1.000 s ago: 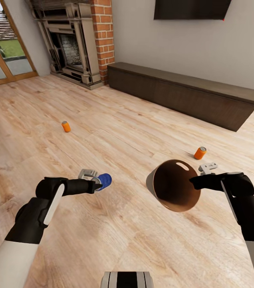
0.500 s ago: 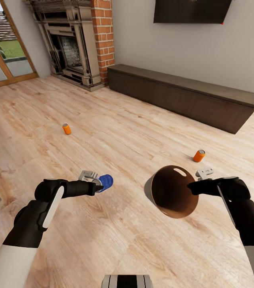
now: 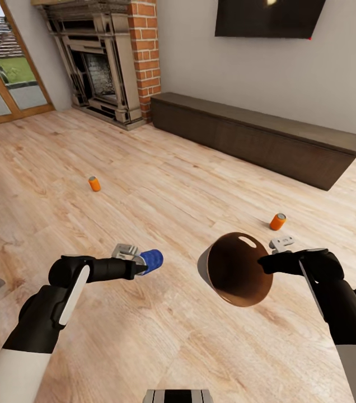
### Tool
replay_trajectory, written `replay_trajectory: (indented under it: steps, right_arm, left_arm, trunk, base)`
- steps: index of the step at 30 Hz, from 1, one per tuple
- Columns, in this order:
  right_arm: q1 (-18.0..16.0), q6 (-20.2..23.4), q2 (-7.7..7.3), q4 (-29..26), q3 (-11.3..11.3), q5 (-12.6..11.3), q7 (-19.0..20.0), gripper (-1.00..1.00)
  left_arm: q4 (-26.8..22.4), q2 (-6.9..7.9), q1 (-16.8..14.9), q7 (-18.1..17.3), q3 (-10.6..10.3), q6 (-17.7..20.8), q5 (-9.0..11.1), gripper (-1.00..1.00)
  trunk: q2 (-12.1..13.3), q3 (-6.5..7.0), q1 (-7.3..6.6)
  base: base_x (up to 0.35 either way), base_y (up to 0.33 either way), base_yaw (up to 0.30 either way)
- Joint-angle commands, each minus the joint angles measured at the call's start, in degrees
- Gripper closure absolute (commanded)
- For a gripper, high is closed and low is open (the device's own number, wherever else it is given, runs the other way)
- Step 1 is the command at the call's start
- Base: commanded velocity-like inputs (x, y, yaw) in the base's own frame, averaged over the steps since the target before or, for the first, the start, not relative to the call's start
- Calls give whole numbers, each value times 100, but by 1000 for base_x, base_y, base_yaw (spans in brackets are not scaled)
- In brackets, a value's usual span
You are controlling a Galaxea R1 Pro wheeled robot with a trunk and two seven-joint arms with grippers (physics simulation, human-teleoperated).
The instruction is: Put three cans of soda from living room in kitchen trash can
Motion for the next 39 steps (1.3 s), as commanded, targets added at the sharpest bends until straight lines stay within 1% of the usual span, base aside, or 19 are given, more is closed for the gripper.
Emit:
replay_trajectory:
  steps: [1, 4, 10, 13, 14, 16, 20, 22, 23, 28, 31, 32, 34, 36, 37, 39]
  right_arm:
    - [-1, 30, 3, 2, -2, -130, 38, 100]
    - [0, 30, 7, 6, -14, -133, 39, 100]
    - [1, 30, 10, 11, -15, -135, 36, 100]
    - [1, 30, 14, 11, -5, -131, 31, 100]
    - [1, 30, 14, 70, 2, -127, 7, 100]
    - [-1, 30, 16, 205, 6, -124, -7, 100]
    - [-5, 30, 20, 368, 11, -122, -16, 100]
    - [-7, 30, 25, 466, 26, -118, -19, 100]
    - [-7, 30, 26, 527, 67, -118, -23, 100]
    - [-8, 30, 21, 645, 159, -120, -28, 100]
    - [-8, 30, 26, 677, 252, -115, -33, 100]
    - [-8, 30, 27, 683, 377, -114, -36, 100]
    - [-8, 30, 27, 685, 515, -113, -37, 100]
    - [-8, 30, 28, 690, 581, -113, -38, 100]
    - [-8, 30, 28, 695, 645, -112, -38, 100]
    - [-8, 30, 28, 706, 672, -109, -38, 100]
  left_arm:
    - [-1, 0, 4, -13, 3, 0, -9, 100]
    - [-9, 5, 13, -40, 15, 0, -6, 100]
    - [-170, 8, 55, -337, 24, 0, -7, 100]
    - [-291, 3, 122, -409, 31, -91, -6, 100]
    - [-354, 1, 153, -486, 37, -214, -5, 100]
    - [-419, 1, 168, -621, 41, -274, -5, 100]
    - [-627, 0, 177, -957, 51, -43, -5, 100]
    - [-734, 0, 165, -1199, 62, 0, -4, 100]
    - [-763, 3, 151, -1290, 67, 0, -4, 100]
    - [-801, 27, 111, -1461, 75, 0, -4, 100]
    - [-816, 55, -11, -1776, 83, 0, -4, 100]
    - [-817, 83, -113, -2010, 89, 0, -4, 100]
    - [-816, 98, -213, -2211, 89, 0, -3, 100]
    - [-818, 104, -280, -2360, 88, 0, 0, 100]
    - [-816, 95, -370, -2625, 87, 0, 2, 100]
    - [-816, 83, -424, -2797, 87, 0, 3, 100]
  trunk:
    - [41, 19, -23]
    - [162, 73, -89]
    - [402, 180, -220]
    - [523, 234, -286]
    - [563, 252, -308]
    - [643, 288, -352]
    - [803, 360, -440]
    - [884, 396, -484]
    - [924, 414, -506]
    - [1124, 504, -616]
    - [1245, 557, -682]
    - [1285, 575, -704]
    - [1365, 611, -748]
    - [1445, 647, -792]
    - [1485, 665, -813]
    - [1566, 701, -857]
  base:
    - [0, 0, 0]
    - [0, 0, 0]
    - [0, 0, 0]
    - [0, 0, 0]
    - [0, 0, 0]
    - [0, 0, 0]
    - [0, 0, 0]
    - [0, 0, 0]
    - [0, 0, 0]
    - [0, 0, 0]
    - [0, 0, 0]
    - [0, 0, 0]
    - [0, 0, 0]
    - [0, 0, 0]
    - [0, 0, 0]
    - [0, 0, 0]
